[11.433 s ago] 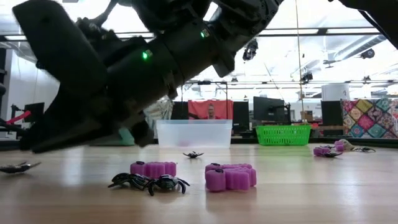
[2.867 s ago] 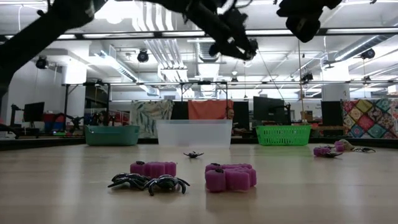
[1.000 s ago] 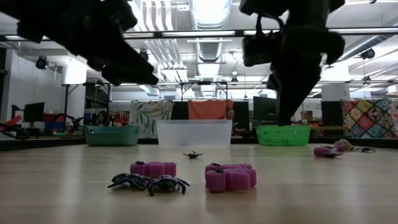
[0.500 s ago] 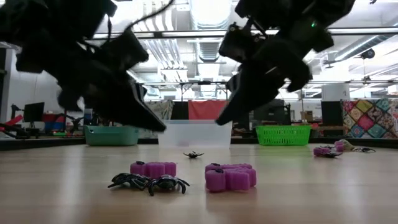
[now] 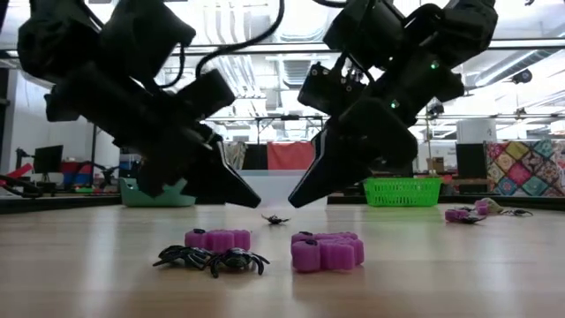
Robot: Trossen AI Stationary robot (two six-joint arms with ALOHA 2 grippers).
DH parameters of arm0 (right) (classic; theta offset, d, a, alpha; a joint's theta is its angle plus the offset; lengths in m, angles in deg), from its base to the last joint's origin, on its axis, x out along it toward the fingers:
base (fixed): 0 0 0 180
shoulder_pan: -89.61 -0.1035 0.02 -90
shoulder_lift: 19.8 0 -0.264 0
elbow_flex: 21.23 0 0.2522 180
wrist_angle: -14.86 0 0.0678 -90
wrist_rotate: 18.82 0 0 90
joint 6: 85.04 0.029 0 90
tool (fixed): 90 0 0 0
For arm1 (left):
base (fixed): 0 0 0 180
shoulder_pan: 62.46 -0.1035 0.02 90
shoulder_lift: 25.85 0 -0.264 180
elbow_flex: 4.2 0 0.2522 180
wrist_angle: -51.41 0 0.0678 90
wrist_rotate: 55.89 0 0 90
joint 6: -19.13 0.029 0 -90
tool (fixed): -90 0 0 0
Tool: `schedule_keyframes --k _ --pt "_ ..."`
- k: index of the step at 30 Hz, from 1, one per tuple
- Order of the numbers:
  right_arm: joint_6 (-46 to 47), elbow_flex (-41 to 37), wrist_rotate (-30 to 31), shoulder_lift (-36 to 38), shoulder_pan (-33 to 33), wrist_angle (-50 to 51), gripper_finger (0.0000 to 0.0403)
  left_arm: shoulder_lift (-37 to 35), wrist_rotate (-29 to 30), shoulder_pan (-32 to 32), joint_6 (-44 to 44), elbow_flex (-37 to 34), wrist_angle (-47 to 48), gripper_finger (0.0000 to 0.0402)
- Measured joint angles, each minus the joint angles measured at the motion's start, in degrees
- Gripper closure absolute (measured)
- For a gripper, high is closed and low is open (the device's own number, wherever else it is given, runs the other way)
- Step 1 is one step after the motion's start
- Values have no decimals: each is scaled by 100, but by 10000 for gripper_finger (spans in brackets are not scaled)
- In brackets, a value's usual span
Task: Sort Halloween decoration
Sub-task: Put the black spider toy into the green bin
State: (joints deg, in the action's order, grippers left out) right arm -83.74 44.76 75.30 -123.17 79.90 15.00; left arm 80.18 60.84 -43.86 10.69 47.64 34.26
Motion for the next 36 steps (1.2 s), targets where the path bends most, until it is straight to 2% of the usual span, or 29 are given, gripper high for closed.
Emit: schedule_keyframes --k 7,13,31,36 --pt "-92 15 41 -82 18 -220 255 265 -10 -94 -11 5 -301 401" --pt "486 24 46 -158 185 -223 229 456 -7 -119 -99 87 -359 402" --pt "1439 105 -673 -686 311 -846 225 562 21 -123 -339 91 -419 401" --pt "1236 101 -763 -600 330 -760 230 525 5 -123 -372 87 -403 401"
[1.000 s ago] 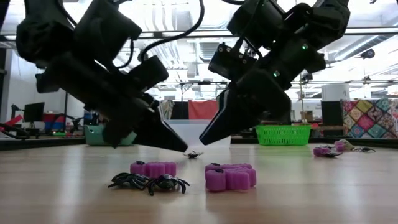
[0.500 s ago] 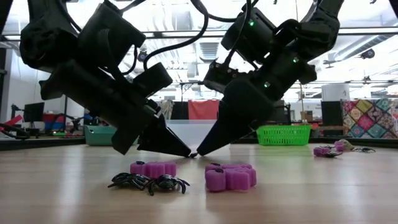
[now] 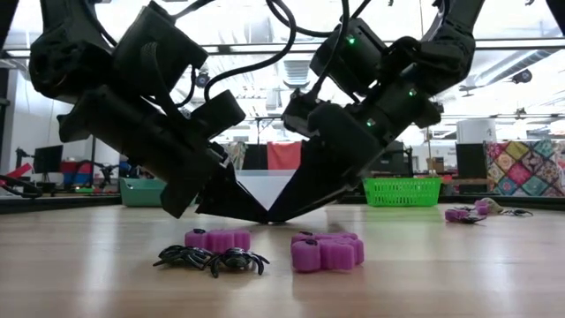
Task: Sort Halloween decoration
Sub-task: Put the black spider toy into the green bin
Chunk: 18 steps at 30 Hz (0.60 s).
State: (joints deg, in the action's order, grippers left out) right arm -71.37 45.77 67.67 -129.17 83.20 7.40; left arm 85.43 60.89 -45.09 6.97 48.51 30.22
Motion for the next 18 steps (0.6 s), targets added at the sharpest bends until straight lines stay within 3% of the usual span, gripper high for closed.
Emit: schedule_keyframes --k 9,14,18 --pt "-100 -11 2 391 83 408 243 -149 -62 5 -85 -7 247 401" --pt "789 -11 -40 615 156 913 251 -417 -74 9 11 -21 419 401" --pt "1920 -11 -529 654 279 962 255 -502 -69 9 55 -22 569 401"
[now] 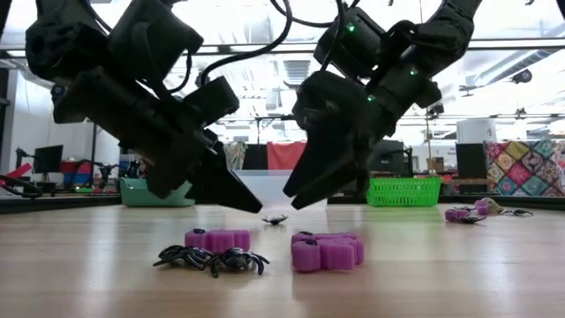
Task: Sort Halloween decoration
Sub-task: Put the black spider toy into the green bin
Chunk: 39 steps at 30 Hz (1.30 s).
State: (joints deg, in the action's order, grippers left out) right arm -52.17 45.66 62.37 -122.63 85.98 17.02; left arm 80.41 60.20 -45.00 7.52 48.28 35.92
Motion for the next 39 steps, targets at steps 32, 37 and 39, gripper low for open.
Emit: schedule_keyframes --k 32,37,39 --pt "864 0 45 -37 14 -116 245 480 -103 2 -109 22 -623 402" --pt "1004 7 46 -275 -14 -338 247 482 -103 2 -133 22 -614 402" --pt "1015 15 41 -400 -12 -451 248 482 -105 2 -138 22 -614 402"
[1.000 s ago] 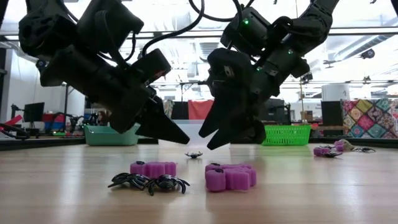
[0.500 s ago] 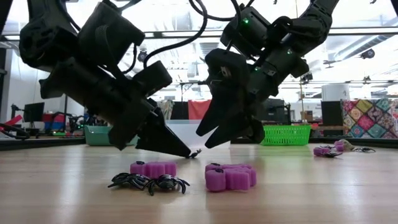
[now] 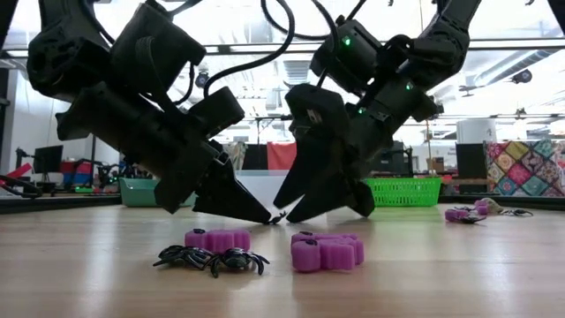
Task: Sort Halloween decoration
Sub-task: Put the black spider toy into the green bin
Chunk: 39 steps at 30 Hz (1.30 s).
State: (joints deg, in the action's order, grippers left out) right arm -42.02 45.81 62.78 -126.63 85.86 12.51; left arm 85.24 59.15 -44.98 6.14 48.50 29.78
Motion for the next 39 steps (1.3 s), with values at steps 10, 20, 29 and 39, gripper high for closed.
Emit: schedule_keyframes --k 10,20,29,39 --pt "-43 13 -44 -17 4 -126 267 11 0 0 -2 7 -67 402" --pt "-61 11 101 -24 4 -217 346 15 -5 0 -2 27 -153 402" --pt "-247 11 154 -24 22 -220 392 15 -4 0 0 35 -170 402" --pt "-475 11 152 30 25 -183 394 -154 -2 0 4 35 134 402"
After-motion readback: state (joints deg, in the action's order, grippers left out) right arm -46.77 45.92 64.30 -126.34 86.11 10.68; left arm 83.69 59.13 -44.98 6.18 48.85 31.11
